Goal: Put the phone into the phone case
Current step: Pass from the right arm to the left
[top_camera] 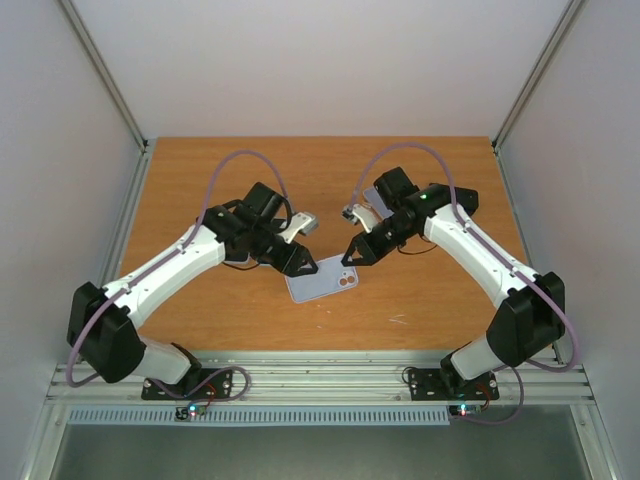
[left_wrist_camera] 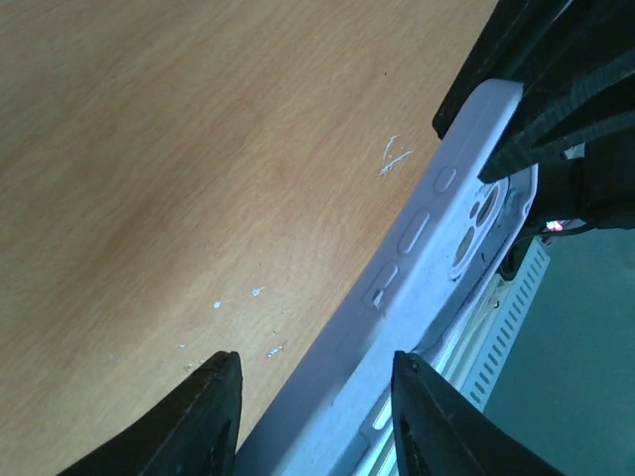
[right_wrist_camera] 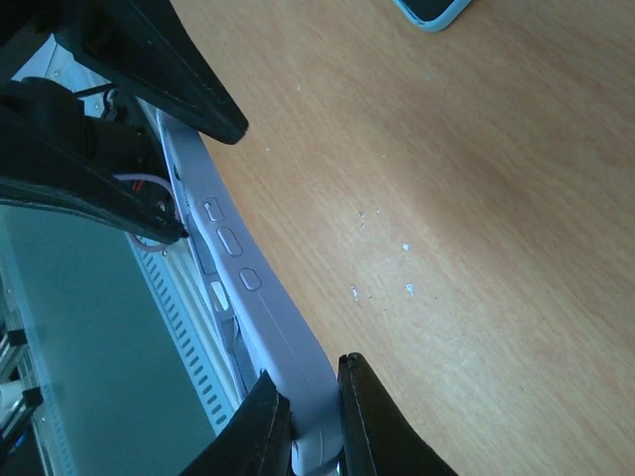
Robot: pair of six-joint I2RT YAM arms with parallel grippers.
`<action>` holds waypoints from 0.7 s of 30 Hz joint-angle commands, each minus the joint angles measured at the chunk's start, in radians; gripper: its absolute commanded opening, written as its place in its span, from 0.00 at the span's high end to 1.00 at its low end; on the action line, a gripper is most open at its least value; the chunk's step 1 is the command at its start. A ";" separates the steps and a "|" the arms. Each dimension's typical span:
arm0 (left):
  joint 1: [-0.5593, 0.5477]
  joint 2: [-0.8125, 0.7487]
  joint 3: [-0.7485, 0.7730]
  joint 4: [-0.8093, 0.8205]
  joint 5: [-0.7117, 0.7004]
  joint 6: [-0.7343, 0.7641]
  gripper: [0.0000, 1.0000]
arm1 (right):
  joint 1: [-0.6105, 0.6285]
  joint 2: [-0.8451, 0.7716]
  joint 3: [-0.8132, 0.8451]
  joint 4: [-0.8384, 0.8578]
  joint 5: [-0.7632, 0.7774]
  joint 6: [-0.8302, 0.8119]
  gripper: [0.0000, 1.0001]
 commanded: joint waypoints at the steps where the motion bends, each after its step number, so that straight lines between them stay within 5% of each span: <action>1: -0.019 0.026 0.005 0.006 0.060 0.022 0.61 | 0.015 0.007 0.027 -0.005 -0.035 -0.031 0.99; 14: -0.035 0.026 -0.014 0.004 0.049 0.027 0.86 | 0.016 0.025 0.017 0.017 -0.017 -0.024 0.94; 21: -0.036 0.004 -0.066 0.068 -0.019 -0.049 0.91 | 0.012 -0.010 0.019 0.054 0.089 0.032 0.64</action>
